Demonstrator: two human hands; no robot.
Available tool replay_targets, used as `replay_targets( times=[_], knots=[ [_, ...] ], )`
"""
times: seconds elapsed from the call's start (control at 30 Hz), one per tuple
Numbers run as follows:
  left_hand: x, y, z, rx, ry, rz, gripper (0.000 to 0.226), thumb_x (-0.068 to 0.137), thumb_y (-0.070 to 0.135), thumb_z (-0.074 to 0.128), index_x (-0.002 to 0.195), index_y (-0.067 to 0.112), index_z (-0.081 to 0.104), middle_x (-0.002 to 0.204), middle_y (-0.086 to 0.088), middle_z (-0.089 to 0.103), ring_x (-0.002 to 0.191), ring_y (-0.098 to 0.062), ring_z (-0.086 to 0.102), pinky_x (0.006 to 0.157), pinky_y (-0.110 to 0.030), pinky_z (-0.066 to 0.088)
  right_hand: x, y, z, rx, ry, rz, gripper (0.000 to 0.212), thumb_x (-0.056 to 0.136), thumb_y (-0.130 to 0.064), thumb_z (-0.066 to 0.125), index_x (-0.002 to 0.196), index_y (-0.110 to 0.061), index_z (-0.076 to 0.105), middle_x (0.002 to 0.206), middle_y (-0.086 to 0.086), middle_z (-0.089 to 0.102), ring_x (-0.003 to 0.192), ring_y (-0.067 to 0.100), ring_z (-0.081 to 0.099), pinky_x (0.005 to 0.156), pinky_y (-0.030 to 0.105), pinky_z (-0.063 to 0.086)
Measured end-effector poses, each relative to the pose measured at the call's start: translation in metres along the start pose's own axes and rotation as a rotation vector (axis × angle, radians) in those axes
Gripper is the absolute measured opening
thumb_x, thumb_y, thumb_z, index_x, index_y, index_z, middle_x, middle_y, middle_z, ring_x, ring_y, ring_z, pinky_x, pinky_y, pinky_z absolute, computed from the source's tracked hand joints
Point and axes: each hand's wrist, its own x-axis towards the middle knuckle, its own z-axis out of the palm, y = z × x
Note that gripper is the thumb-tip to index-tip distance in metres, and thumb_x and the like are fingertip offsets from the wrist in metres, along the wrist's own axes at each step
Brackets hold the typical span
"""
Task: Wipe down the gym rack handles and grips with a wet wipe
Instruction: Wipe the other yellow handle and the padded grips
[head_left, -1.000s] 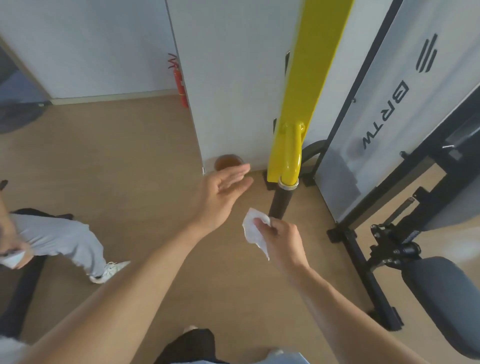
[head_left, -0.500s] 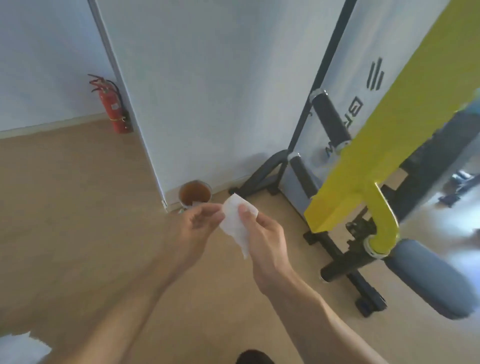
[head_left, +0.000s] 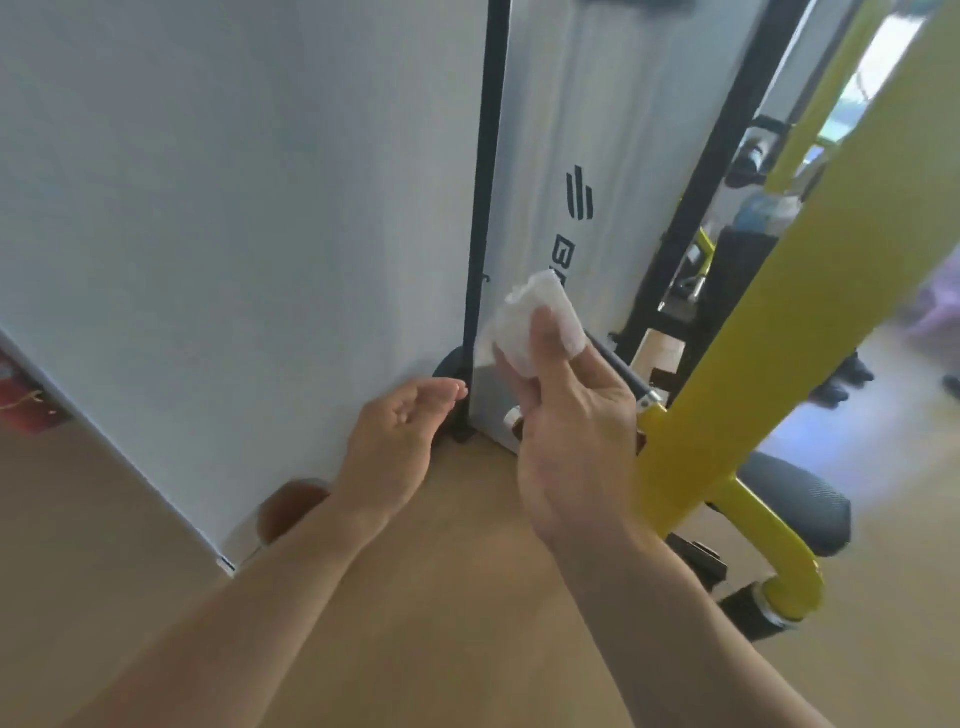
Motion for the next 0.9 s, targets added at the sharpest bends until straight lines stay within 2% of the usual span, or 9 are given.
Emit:
replay_targets(
  times=[0.07,0.17,0.23,0.33,0.43,0.53,0.73,0.83,0.9],
  knots=[
    [0.021,0.011,-0.005,0.080,-0.073,0.060,0.022,0.097,0.043,0.056,0.106,0.031,0.073,0.100,0.023,0.074,0.096,0.016,0.063,0.079,0.003,0.042,0.018,-0.004,0.007,-0.422,0.038,-0.349,0.022,0.094,-0.022,0.064,0.110,-0.013,0.076,0.101,-0.001,0.074,0.091,0.008,0.068,0.077,0.016,0.054],
    [0.050,0.025,-0.005,0.084,-0.150,0.114,0.023,0.095,0.048,0.057,0.110,0.035,0.070,0.103,0.026,0.072,0.097,0.018,0.061,0.079,0.005,0.039,0.050,0.000,-0.001,-1.249,0.077,-0.842,0.023,0.094,-0.011,0.065,0.115,-0.006,0.074,0.117,0.007,0.071,0.117,0.020,0.062,0.105,0.029,0.045],
    [0.065,0.030,-0.001,0.030,-0.200,0.122,0.022,0.097,0.044,0.058,0.111,0.034,0.070,0.106,0.024,0.072,0.097,0.016,0.062,0.080,0.004,0.041,0.063,0.008,-0.007,-1.606,-0.038,-0.751,0.023,0.092,-0.011,0.063,0.107,0.002,0.074,0.115,0.020,0.070,0.116,0.038,0.061,0.105,0.036,0.034],
    [0.086,0.033,0.005,-0.040,-0.308,0.156,0.025,0.098,0.037,0.057,0.117,0.026,0.069,0.112,0.017,0.072,0.104,0.007,0.063,0.086,-0.003,0.044,0.063,0.015,-0.012,-1.637,-0.095,-0.716,0.009,0.084,-0.003,0.072,0.090,0.001,0.077,0.099,0.021,0.073,0.096,0.033,0.066,0.085,0.033,0.042],
    [0.110,0.037,0.012,-0.073,-0.435,0.184,0.025,0.100,0.037,0.055,0.119,0.027,0.068,0.119,0.013,0.070,0.114,-0.006,0.063,0.104,-0.023,0.046,0.061,0.005,-0.001,-1.688,0.165,-0.605,0.007,0.089,-0.010,0.072,0.092,-0.014,0.075,0.092,0.001,0.075,0.077,0.020,0.067,0.066,0.031,0.051],
    [0.131,0.042,0.021,-0.120,-0.563,0.216,0.030,0.097,0.043,0.056,0.116,0.025,0.069,0.115,0.010,0.072,0.114,-0.013,0.064,0.106,-0.035,0.047,0.069,-0.004,0.012,-1.832,0.274,-0.357,0.018,0.095,-0.029,0.061,0.111,-0.025,0.066,0.093,-0.005,0.070,0.084,0.020,0.068,0.070,0.030,0.052],
    [0.146,0.041,0.035,-0.144,-0.745,0.283,0.024,0.101,0.031,0.055,0.111,0.019,0.074,0.106,0.005,0.076,0.105,-0.010,0.068,0.095,-0.022,0.049,0.052,-0.017,0.021,-2.251,0.364,-0.066,0.011,0.093,-0.027,0.058,0.084,-0.023,0.052,0.057,-0.009,0.035,0.048,0.012,0.038,0.048,0.023,0.026],
    [0.146,0.042,0.034,-0.130,-0.791,0.315,0.024,0.101,0.030,0.054,0.111,0.022,0.075,0.105,0.009,0.076,0.102,-0.003,0.068,0.089,-0.015,0.048,0.046,-0.019,0.020,-2.350,0.326,-0.050,0.020,0.090,-0.019,0.059,0.084,-0.023,0.040,0.057,-0.009,0.029,0.052,0.017,0.041,0.046,0.021,0.021],
    [0.147,0.041,0.031,-0.122,-0.796,0.345,0.025,0.101,0.031,0.055,0.116,0.024,0.075,0.105,0.014,0.076,0.102,0.002,0.068,0.092,-0.015,0.049,0.052,-0.013,0.023,-2.288,0.279,-0.088,0.012,0.090,-0.015,0.059,0.087,-0.020,0.049,0.059,-0.009,0.041,0.055,0.021,0.052,0.047,0.020,0.025]
  ],
)
